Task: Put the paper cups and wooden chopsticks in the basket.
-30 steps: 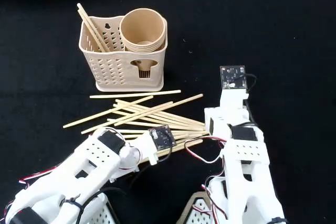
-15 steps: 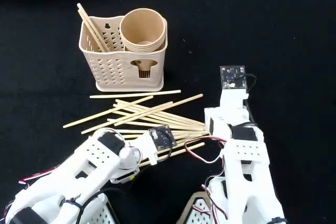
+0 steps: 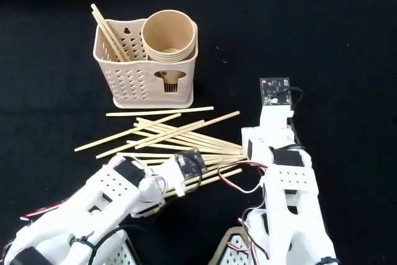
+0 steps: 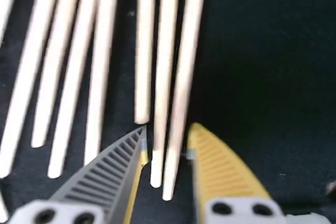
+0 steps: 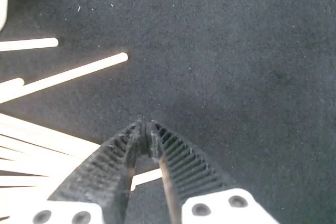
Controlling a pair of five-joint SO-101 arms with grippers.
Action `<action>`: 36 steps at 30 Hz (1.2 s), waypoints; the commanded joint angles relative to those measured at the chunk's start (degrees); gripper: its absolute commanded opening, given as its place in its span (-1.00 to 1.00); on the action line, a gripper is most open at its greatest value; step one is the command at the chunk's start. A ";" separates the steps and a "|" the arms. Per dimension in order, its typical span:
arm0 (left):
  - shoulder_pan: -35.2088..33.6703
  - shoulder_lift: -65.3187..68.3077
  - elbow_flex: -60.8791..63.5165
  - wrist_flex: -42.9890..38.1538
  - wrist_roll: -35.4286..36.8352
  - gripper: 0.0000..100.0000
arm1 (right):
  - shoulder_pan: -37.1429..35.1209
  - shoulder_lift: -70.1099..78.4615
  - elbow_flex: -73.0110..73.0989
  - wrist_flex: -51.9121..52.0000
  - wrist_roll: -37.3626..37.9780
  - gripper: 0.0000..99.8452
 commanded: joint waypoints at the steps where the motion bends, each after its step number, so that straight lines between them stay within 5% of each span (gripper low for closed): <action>1: 0.22 -0.09 0.31 -1.05 0.00 -0.93 | 0.35 -1.10 -0.22 -1.14 -0.18 -0.95; 24: 0.22 -0.70 -17.36 21.45 -0.97 -0.94 | 0.35 -1.10 -0.13 -1.23 -0.18 -0.95; 36: -0.22 -0.09 -12.97 15.47 -3.69 -0.94 | 0.35 -1.10 -0.13 -1.23 -0.18 -0.95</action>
